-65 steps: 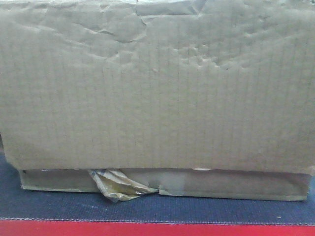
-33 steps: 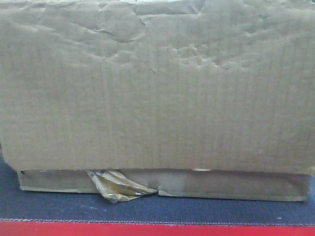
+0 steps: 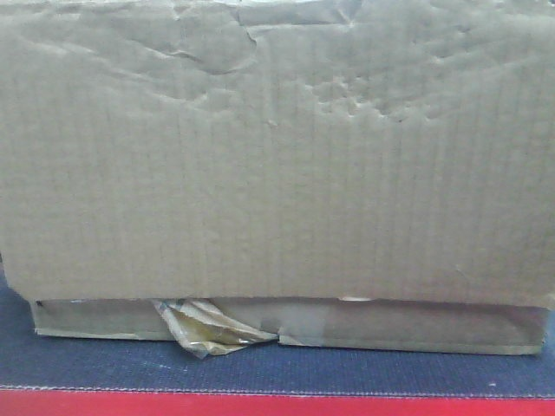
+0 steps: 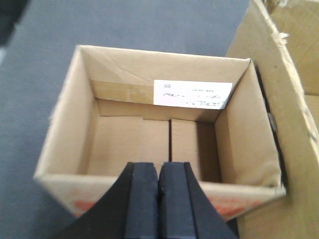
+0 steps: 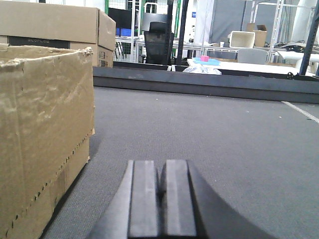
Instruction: Stack two boxes on right shelf middle
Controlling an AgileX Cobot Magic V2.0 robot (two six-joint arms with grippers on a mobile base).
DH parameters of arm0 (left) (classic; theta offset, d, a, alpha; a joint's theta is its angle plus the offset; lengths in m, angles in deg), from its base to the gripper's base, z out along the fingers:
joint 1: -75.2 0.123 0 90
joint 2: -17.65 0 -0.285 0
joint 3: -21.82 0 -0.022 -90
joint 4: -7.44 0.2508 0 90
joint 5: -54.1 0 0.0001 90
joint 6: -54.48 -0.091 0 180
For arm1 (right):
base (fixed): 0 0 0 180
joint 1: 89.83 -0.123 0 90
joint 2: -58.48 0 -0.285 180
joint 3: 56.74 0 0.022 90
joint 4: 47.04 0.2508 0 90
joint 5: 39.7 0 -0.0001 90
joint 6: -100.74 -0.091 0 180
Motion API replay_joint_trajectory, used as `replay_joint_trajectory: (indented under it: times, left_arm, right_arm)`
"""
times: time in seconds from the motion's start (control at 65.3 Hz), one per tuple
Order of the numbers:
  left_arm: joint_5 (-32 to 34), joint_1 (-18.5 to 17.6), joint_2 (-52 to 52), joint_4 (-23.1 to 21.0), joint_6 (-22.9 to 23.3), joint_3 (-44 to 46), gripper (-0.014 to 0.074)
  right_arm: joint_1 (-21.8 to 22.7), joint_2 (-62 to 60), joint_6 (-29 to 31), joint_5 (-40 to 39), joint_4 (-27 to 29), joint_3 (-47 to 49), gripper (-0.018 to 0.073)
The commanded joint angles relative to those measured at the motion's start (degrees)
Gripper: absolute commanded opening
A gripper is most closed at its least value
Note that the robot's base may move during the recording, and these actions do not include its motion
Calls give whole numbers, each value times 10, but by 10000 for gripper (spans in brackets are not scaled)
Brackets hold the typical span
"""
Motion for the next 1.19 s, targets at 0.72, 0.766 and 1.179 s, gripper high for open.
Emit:
replay_joint_trajectory:
  times: [0.72, 0.766, 1.179]
  left_arm:
    - [-141, 150, -329, -56, -225, 249, 204]
    - [-142, 150, -335, -54, -225, 249, 268]
    - [-128, 150, -424, -54, -222, 249, 281]
  right_arm:
    - [3, -2, -1, -9, 3, 0, -162]
    - [3, -2, -1, -9, 3, 0, -162]
    - [3, -2, -1, -9, 3, 0, -162]
